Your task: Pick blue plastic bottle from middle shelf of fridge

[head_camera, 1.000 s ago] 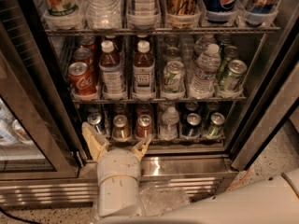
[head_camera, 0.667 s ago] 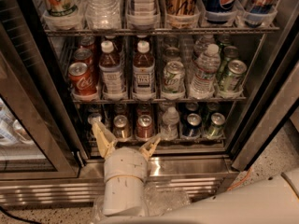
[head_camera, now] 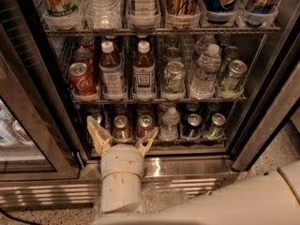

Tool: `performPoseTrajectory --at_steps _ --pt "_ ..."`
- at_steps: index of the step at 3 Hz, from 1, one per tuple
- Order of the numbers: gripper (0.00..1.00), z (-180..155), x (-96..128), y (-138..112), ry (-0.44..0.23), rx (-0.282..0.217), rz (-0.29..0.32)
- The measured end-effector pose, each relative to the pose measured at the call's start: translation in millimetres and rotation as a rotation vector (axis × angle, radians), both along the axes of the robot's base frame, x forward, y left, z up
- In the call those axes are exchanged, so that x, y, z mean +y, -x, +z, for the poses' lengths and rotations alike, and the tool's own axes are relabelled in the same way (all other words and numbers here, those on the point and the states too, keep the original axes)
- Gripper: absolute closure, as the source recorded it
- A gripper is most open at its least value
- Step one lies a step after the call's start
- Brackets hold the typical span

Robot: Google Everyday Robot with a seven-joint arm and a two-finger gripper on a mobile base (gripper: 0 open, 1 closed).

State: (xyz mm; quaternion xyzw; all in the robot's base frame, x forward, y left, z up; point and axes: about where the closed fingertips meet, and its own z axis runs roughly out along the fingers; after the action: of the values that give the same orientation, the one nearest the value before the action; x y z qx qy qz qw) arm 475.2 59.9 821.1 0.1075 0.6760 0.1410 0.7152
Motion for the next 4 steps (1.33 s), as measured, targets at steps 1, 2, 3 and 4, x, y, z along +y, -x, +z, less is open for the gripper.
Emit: performPoseTrajectory --at_steps 1,2,3,4 --pt "0.0 21 15 -10 0.169 -0.072 0.026" --pt "0.0 35 32 -19 0.345 -0.138 0.038" --pt "0.0 40 50 -28 0.452 -0.186 0.052" --pt "0.0 40 51 -28 0.452 -0.186 0.052"
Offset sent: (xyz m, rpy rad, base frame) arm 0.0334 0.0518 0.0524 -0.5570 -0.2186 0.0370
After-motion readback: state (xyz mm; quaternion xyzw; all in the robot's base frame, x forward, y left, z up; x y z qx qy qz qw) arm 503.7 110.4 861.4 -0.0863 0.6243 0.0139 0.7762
